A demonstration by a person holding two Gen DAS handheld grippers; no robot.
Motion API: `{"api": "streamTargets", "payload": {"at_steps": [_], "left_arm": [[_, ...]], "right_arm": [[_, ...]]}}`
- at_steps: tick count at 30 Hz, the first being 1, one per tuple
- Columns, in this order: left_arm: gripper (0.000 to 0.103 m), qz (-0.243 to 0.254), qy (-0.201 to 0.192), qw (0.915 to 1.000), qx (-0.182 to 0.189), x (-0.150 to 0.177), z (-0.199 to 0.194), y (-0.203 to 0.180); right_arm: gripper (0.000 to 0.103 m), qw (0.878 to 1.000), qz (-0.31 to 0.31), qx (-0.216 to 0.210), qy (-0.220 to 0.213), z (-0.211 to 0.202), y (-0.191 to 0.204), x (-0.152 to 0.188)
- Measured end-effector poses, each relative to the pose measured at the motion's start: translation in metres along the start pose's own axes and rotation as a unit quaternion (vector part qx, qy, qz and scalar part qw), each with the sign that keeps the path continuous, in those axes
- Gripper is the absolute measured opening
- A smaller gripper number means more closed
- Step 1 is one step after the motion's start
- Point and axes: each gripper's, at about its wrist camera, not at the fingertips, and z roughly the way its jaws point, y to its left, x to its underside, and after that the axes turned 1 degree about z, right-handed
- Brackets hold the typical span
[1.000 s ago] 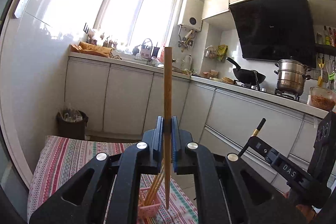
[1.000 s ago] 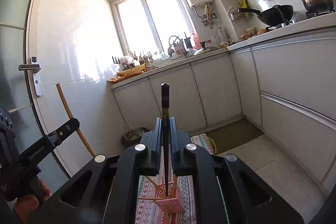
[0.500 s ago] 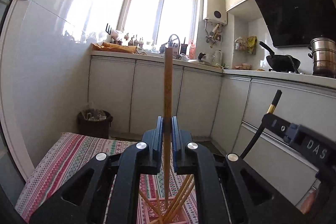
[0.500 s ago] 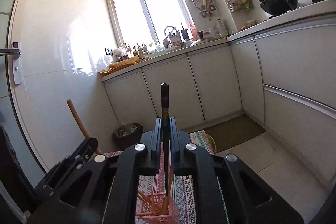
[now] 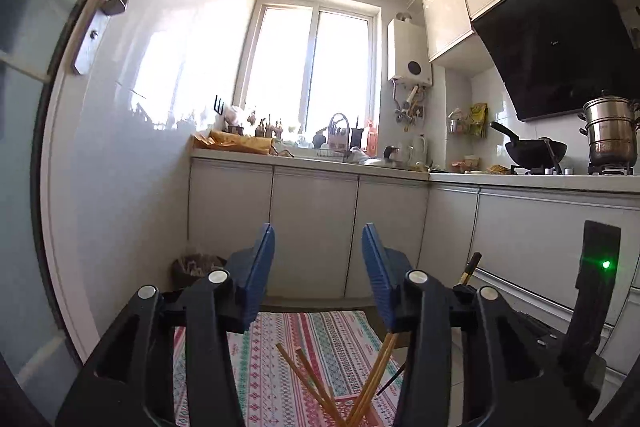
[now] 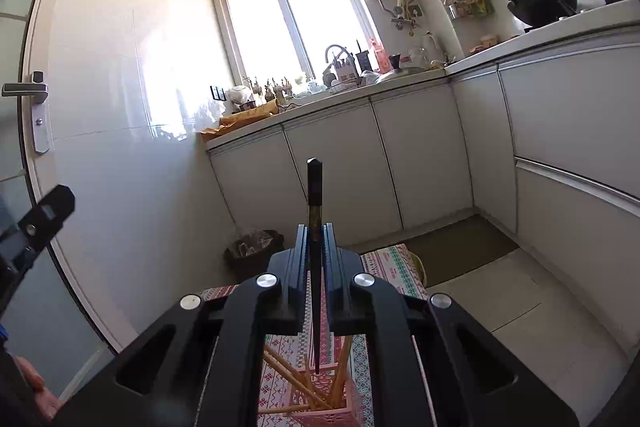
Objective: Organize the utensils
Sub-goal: 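Open the right tool to drop the black chopstick into the basket, then move both tools back down toward the remaining chopsticks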
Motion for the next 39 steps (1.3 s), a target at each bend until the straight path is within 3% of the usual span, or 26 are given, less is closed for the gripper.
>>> {"api": "streamTargets", "payload": {"at_steps": [5,8,11,15,20,23,25,28,29,32,37,39], "left_arm": [[0.052,-0.029,-0.017,0.9989,-0.033,-0.005,-0.014,0.03],[0.052,-0.04,0.0,0.9983,-0.041,-0.003,-0.009,0.042],[0.053,-0.053,0.007,0.9976,-0.045,-0.002,-0.008,0.051],[0.059,-0.054,0.01,0.9974,-0.047,-0.001,-0.009,0.052],[0.06,-0.048,0.012,0.9977,-0.046,0.002,-0.013,0.045],[0.066,-0.046,0.012,0.9977,-0.048,0.003,-0.014,0.04],[0.086,-0.048,0.009,0.9972,-0.057,0.005,-0.015,0.037],[0.092,-0.048,0.01,0.9972,-0.057,0.007,-0.016,0.033],[0.094,-0.045,0.013,0.9972,-0.058,0.007,-0.015,0.031],[0.096,-0.042,0.017,0.9972,-0.059,0.009,-0.015,0.026],[0.096,-0.038,0.027,0.997,-0.062,0.01,-0.014,0.022],[0.096,-0.038,0.033,0.9969,-0.061,0.011,-0.014,0.022]], "right_arm": [[0.007,1.0,-0.019,-0.001,0.017,0.022,0.01,0.021],[0.009,0.998,-0.034,0.004,0.057,0.045,0.01,0.046],[0.016,0.997,-0.038,0.014,0.065,0.047,0.012,0.053],[0.048,0.999,-0.028,0.02,0.033,0.028,0.018,0.04],[0.048,0.999,-0.019,0.023,0.027,0.009,0.018,0.026],[0.048,0.999,-0.021,0.028,0.029,0.001,0.019,0.021],[0.058,0.999,-0.021,0.034,0.029,-0.004,0.018,0.018],[0.074,0.999,-0.011,0.041,0.022,-0.012,0.015,0.013],[0.075,0.999,-0.012,0.047,0.021,-0.014,0.014,0.012],[0.079,0.998,-0.009,0.052,0.028,-0.019,0.012,0.008],[0.096,0.998,-0.001,0.06,0.026,-0.026,0.008,0.003],[0.096,0.998,0.0,0.062,0.029,-0.029,0.008,0.002]]}}
